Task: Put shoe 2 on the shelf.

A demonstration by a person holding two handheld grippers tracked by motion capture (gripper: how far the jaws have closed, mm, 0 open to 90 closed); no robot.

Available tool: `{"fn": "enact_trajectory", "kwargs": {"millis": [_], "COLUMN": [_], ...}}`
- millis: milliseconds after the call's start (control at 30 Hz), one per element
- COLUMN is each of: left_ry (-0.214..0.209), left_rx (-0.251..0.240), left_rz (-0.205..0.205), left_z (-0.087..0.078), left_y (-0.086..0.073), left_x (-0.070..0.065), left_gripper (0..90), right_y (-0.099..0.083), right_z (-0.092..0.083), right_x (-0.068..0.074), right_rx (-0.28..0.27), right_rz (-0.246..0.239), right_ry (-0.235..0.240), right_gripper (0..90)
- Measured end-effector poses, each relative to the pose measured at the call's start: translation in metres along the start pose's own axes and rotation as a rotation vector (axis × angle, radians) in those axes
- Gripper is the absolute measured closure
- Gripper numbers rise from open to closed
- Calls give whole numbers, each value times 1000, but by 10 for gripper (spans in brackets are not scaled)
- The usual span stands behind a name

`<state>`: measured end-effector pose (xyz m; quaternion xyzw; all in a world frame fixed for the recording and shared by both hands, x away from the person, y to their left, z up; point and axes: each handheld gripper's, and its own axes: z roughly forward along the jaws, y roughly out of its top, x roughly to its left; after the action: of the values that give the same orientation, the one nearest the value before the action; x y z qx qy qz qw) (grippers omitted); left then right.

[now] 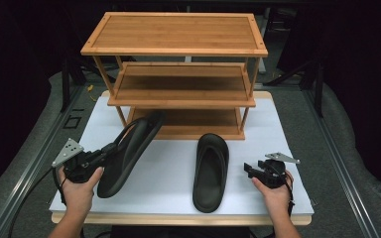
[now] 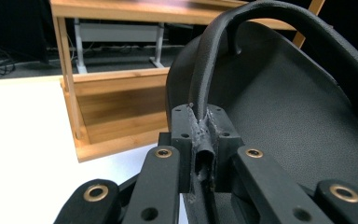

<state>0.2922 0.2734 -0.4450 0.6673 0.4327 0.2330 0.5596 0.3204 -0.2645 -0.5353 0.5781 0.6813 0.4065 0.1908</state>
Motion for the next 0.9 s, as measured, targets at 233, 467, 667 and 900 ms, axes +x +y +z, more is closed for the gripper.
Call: {"fn": "enact_trajectory", "kwargs": {"millis": [233,467,667,900], "left_ry": [3,17,34,53], "left_rx": [-63,-126,-150,-184], "left_rz": [-6,-5,-8,-38], "left_z": [-9,-14,-8,8], "left_y": [12,26,35,53], "left_x": [0,3,8,15], "left_gripper": [831,831,832,832], "right_y": [0,-1,-1,-1], "right_z": [-1,1,1,0], "right_x": [-1,0,-1,-1], "right_rx": [0,-7,1,0], "right_rz": [8,12,14,13], "right_ry": [-1,-6,-5,3], "right_gripper": [372,369,370,367]}}
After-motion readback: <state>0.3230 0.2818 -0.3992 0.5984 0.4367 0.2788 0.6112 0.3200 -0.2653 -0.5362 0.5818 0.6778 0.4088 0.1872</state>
